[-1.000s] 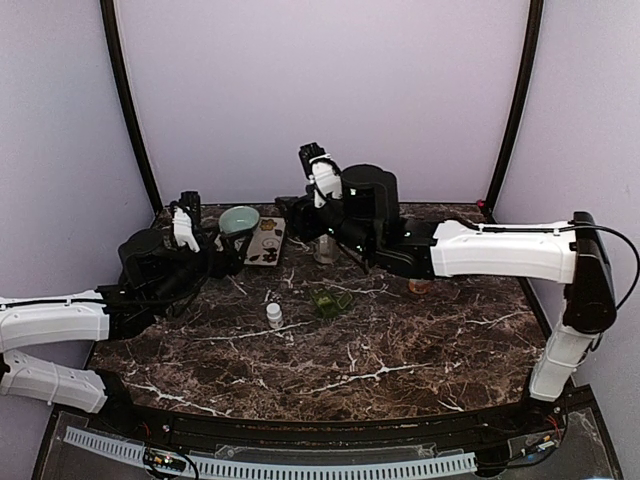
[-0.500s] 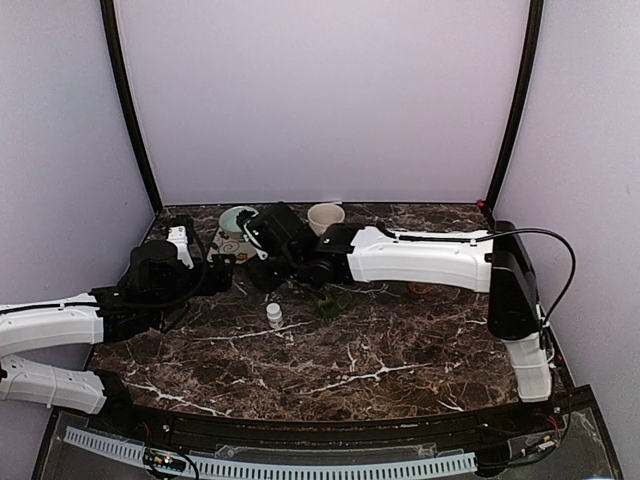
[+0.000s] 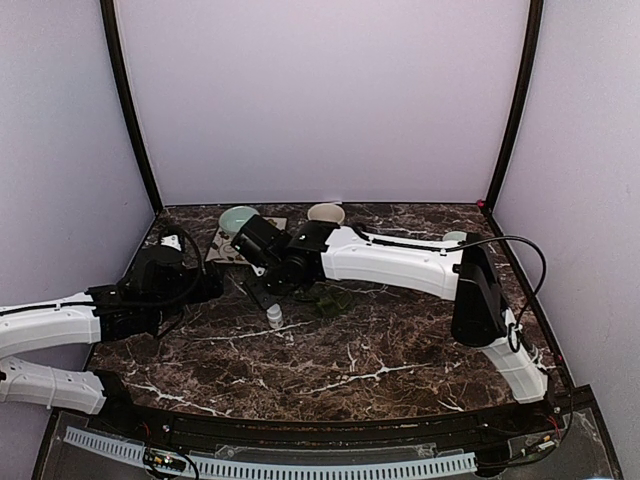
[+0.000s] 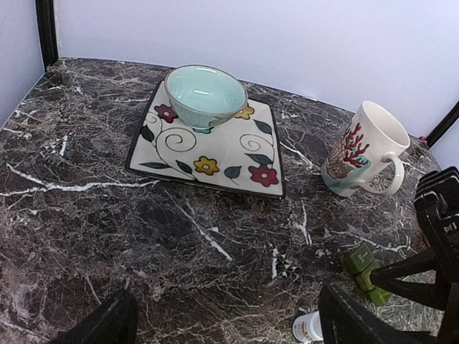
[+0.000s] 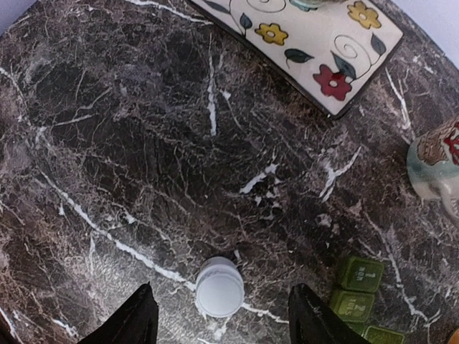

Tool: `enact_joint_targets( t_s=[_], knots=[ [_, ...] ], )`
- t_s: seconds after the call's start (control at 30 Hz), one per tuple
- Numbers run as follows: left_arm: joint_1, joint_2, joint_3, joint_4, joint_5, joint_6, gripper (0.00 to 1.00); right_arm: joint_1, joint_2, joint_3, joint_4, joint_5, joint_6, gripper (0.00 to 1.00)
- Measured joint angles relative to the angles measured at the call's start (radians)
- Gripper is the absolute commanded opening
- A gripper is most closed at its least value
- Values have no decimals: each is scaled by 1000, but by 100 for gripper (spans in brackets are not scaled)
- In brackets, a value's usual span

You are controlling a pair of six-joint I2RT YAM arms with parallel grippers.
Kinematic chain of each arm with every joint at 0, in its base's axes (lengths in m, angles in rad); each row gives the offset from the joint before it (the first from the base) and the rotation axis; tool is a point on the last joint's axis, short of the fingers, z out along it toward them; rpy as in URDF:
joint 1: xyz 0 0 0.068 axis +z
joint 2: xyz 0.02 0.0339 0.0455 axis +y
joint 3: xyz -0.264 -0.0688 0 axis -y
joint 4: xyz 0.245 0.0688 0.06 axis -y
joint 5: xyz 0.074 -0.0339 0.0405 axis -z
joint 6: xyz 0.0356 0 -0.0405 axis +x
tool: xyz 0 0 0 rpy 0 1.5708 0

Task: Sort the pills into containers
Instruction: Pick up the pill bottle from the center of the board.

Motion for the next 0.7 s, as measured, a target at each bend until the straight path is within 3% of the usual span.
enact_joint_targets(
  t_s=[0.7],
  knots=[
    [0, -5, 0, -10, -10, -18, 87, -40, 2, -58, -31, -161, 95, 50]
  ],
)
